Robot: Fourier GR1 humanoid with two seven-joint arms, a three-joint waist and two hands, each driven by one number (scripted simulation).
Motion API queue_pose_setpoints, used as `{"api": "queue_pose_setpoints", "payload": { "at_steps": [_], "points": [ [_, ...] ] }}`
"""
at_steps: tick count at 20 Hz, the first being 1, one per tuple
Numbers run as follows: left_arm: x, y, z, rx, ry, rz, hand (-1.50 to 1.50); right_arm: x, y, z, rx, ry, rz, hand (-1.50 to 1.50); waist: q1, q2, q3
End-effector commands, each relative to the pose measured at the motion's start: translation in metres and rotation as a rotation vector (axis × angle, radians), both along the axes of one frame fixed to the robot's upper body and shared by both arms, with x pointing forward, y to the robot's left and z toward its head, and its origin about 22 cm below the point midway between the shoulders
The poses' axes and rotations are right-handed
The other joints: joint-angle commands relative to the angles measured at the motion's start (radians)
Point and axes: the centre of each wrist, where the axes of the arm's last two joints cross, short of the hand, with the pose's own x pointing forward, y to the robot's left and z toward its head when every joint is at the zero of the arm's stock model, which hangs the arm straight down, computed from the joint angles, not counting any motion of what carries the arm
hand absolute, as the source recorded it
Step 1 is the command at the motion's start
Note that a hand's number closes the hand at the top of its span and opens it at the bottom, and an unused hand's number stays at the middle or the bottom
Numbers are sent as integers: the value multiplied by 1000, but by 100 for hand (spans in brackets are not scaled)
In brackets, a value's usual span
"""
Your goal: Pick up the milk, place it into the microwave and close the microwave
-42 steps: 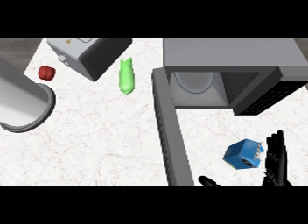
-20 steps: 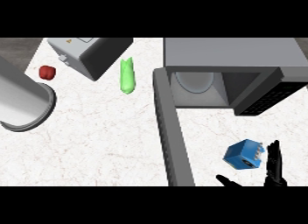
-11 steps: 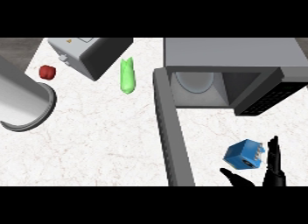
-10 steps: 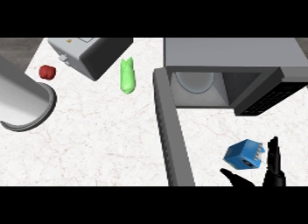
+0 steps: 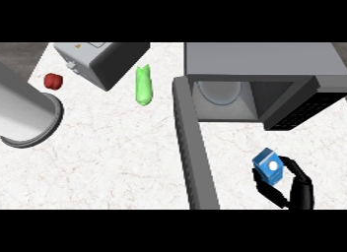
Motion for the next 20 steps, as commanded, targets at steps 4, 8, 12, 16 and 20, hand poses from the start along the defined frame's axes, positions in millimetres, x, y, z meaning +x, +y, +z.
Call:
{"api": "queue_pose_setpoints", "payload": {
  "at_steps": [4,8,12,16,20],
  "points": [
    [8,2,20,21,-33,-19,-150,30,-11,5,19,-74,152,150,2,4,4],
    [13,1,9,10,-40,-56,-150,94,-27,48,50,-42,394,150,41,14,6],
    [4,2,12,16,-49,-30,-150,94,-19,35,134,-42,533,150,23,6,4],
    [-1,3,20,0,-35,-32,-150,111,-10,50,207,-46,646,150,9,2,3],
    [0,-3,25,13,-16,-15,-150,111,24,53,221,-62,707,150,-4,0,2]
  ]
}}
